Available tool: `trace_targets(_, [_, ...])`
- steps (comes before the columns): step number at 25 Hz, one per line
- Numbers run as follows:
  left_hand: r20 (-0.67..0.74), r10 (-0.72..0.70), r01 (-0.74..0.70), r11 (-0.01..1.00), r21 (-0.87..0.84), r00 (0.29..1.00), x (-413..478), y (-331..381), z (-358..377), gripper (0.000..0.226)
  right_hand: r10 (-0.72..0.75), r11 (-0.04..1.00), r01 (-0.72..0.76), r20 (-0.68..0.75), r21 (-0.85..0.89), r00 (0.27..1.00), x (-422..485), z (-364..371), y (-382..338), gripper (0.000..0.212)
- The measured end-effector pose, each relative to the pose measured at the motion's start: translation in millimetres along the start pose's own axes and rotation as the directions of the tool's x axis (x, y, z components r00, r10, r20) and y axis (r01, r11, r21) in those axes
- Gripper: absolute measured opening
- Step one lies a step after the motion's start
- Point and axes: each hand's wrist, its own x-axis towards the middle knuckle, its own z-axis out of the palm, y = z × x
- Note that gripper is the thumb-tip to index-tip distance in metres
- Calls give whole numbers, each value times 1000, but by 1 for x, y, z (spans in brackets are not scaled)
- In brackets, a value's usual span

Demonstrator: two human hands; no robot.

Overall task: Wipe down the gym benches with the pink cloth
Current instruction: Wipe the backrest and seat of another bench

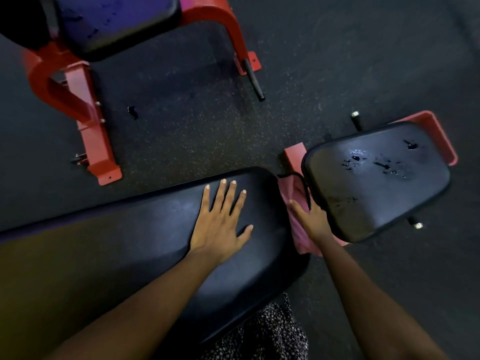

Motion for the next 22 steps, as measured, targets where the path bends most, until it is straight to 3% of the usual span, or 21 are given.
trace_targets(4, [-13, 9, -9, 1000, -10, 1000, 0, 1, -6, 76, 16, 999, -15, -31, 47, 999, -42, -3, 39, 55])
trace_targets(9, [-5, 12, -11, 999, 33, 1000, -2, 0, -4, 78, 26, 997, -18, -109, 77, 994, -50, -4, 33, 41])
trace_targets(13, [3, -18, 18, 999, -38, 1000, -4, 4, -5, 72, -70, 997, 74, -128, 28, 989, -61, -25, 25, 42])
trace_targets(18, [-42, 25, -34, 972, -233, 999, 11, 85, -13, 66, -246, 941, 199, -147, -274, 958, -49, -87, 12, 52])
trace_targets(22, [-16, -22, 19, 980, -199, 1000, 35, 117, 4, 63, -560, 655, 424, -24, -626, 828, -2, -126, -23, 55])
